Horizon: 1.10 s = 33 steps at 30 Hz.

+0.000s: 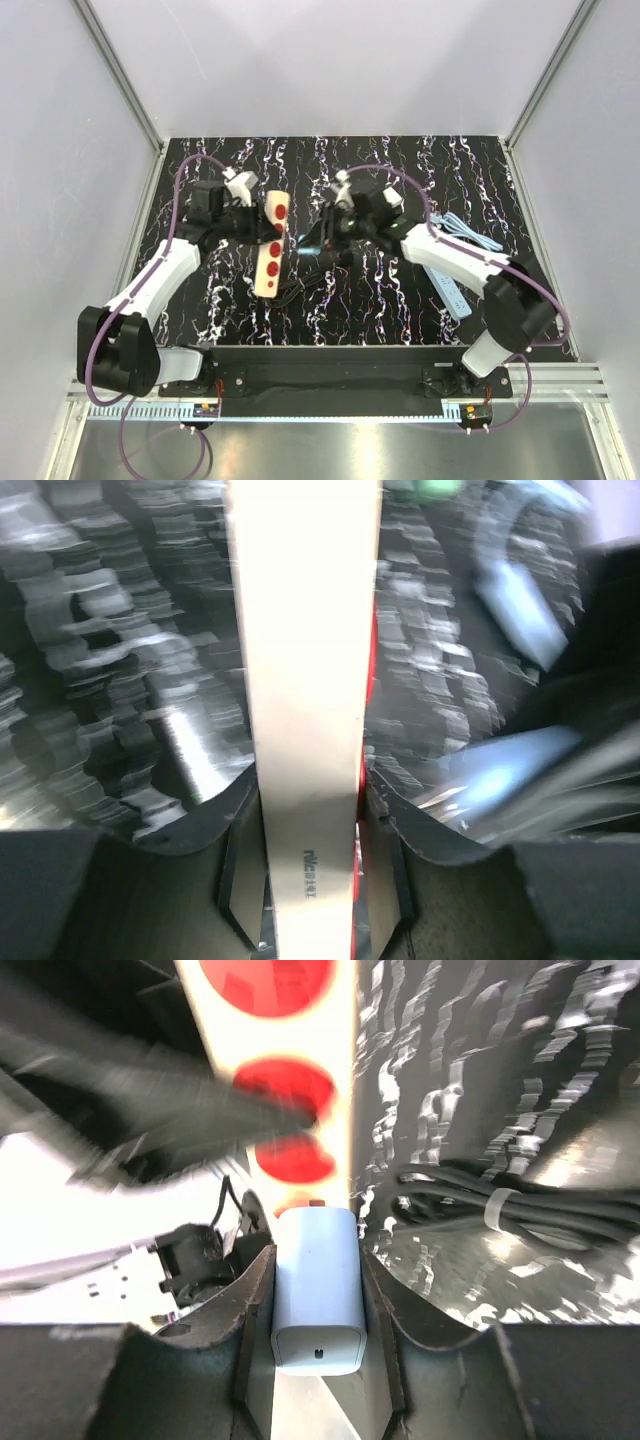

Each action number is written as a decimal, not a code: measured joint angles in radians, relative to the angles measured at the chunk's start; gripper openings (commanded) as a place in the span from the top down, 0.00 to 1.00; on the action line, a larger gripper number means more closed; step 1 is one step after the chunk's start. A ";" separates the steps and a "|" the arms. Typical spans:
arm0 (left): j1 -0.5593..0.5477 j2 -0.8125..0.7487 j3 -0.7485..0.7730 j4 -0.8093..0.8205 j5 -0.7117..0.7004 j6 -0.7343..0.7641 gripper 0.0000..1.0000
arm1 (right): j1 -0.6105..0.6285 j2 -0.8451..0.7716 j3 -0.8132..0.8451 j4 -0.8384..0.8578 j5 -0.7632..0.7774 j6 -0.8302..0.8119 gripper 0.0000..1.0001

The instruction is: Pull the plug off the socket

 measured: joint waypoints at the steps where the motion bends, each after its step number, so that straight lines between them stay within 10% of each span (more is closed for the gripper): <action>1: 0.024 0.000 -0.003 -0.019 -0.036 0.018 1.00 | -0.027 -0.022 -0.005 -0.016 -0.002 0.000 1.00; 33: 0.142 0.069 -0.024 -0.031 -0.042 0.027 1.00 | -0.411 -0.149 -0.144 -0.413 0.379 -0.346 1.00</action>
